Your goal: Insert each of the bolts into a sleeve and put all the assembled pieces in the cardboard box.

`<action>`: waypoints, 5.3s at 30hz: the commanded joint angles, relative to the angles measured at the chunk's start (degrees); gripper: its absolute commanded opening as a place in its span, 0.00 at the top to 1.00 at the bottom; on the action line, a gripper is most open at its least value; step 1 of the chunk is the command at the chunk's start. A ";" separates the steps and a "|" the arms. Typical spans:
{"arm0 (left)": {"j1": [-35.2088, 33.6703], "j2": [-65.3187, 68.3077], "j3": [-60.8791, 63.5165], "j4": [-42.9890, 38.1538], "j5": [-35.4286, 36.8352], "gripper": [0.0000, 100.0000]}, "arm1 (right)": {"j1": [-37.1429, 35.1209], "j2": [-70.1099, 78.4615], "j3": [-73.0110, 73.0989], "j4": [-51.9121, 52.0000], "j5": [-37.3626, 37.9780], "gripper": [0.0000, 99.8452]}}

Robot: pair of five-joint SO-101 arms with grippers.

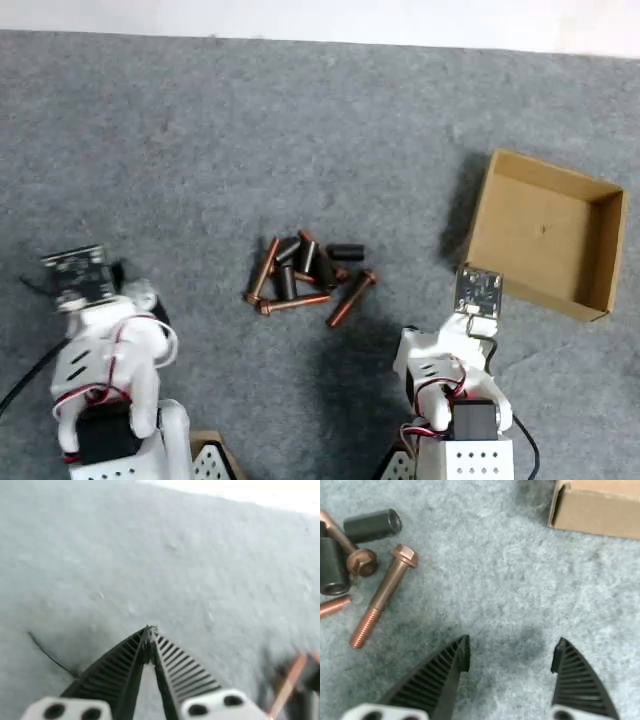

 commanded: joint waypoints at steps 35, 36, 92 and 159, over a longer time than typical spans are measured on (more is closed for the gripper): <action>21.32 68.26 -10.86 -37.10 -7.03 0.99 | 6.64 0.31 2.07 -10.42 11.96 0.76; 20.18 67.30 -10.95 -37.10 -6.24 0.99 | 5.05 1.10 -1.27 -8.84 10.81 0.76; 17.27 47.78 -0.40 -36.66 -6.42 0.99 | -25.45 118.73 -70.29 -31.34 0.18 0.96; 17.54 47.78 -0.04 -36.66 -8.70 0.99 | -19.47 92.53 -52.88 -36.97 29.54 0.79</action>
